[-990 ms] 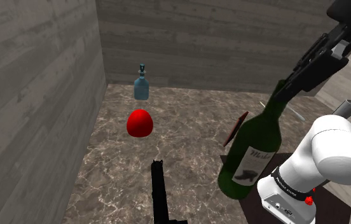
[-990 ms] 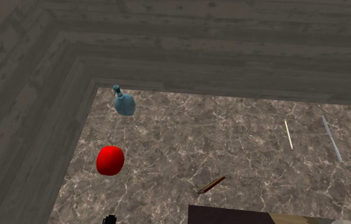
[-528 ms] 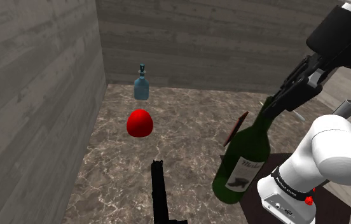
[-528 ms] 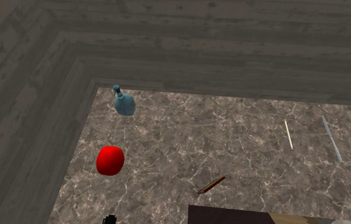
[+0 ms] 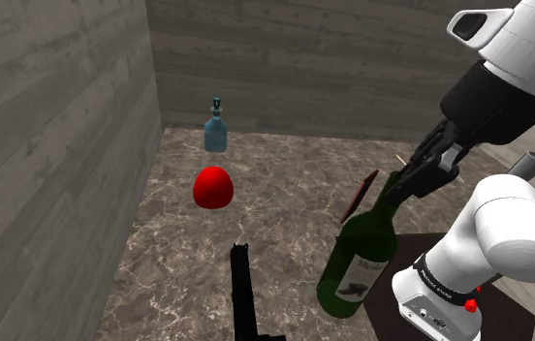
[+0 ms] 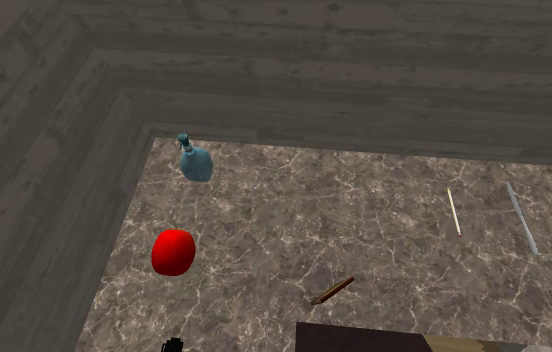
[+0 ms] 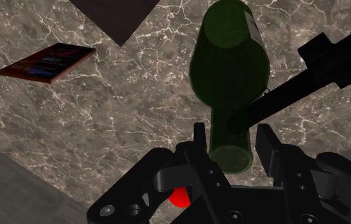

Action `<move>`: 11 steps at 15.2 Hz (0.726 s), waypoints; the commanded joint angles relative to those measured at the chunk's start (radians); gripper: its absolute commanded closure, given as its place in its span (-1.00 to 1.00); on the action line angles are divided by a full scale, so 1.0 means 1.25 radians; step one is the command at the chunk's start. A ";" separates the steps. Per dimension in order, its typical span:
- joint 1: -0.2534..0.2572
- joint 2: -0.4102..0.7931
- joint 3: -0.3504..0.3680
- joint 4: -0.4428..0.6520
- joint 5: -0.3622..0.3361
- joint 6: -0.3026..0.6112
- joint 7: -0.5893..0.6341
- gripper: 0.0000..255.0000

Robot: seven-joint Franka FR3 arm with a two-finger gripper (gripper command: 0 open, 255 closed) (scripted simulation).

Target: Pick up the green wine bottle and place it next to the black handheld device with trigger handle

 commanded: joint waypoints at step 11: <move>0.027 -0.034 0.046 -0.138 0.045 0.104 0.004 1.00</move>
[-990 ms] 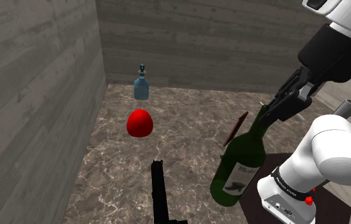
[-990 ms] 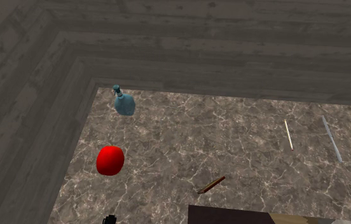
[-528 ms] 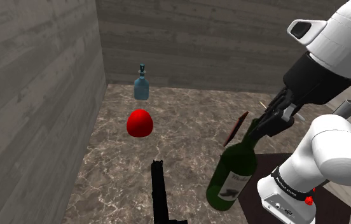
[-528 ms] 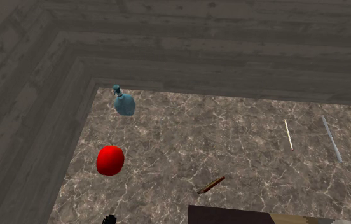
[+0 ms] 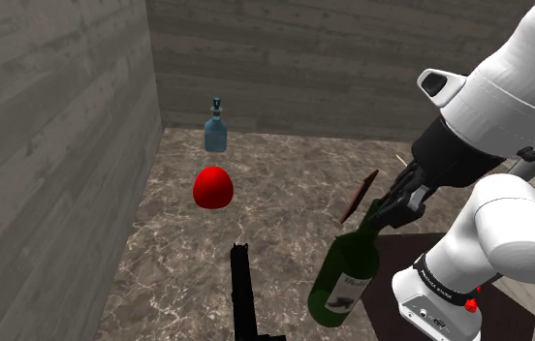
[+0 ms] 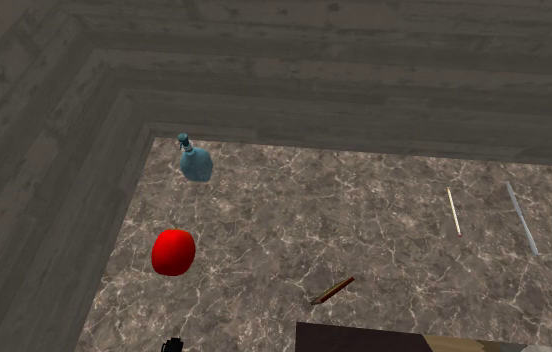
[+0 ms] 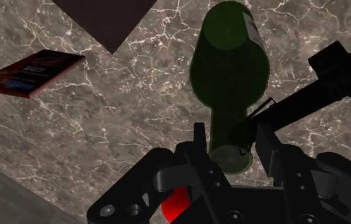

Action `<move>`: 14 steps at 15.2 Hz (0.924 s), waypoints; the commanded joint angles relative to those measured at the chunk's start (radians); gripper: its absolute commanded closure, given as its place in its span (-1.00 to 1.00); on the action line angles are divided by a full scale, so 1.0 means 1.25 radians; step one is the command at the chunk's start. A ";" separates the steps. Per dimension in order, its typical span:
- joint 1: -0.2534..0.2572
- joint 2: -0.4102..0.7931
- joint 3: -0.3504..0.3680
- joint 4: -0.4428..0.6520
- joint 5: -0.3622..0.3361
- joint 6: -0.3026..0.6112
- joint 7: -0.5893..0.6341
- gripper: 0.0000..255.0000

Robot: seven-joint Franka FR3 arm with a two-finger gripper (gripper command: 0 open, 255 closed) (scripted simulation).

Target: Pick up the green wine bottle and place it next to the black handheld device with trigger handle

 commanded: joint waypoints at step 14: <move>0.020 -0.010 0.038 -0.085 0.036 0.074 0.005 1.00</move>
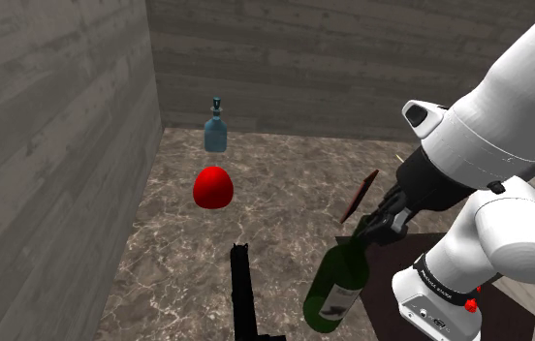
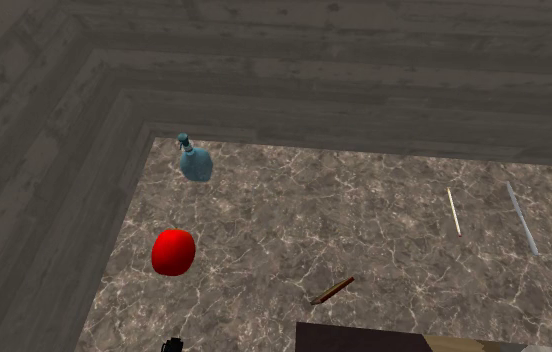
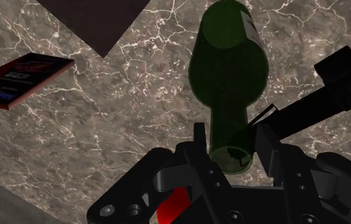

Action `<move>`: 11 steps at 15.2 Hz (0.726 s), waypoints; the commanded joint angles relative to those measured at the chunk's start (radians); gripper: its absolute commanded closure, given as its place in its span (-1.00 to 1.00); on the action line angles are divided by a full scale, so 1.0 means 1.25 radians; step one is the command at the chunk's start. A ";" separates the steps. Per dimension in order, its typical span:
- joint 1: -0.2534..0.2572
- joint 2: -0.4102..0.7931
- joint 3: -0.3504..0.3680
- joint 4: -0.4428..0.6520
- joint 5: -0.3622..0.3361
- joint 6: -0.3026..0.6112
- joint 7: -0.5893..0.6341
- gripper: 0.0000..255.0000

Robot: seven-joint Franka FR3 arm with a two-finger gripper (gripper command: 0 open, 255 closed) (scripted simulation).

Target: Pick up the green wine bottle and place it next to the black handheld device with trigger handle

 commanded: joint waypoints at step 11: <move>-0.010 0.001 -0.038 0.091 -0.035 -0.098 0.007 -1.00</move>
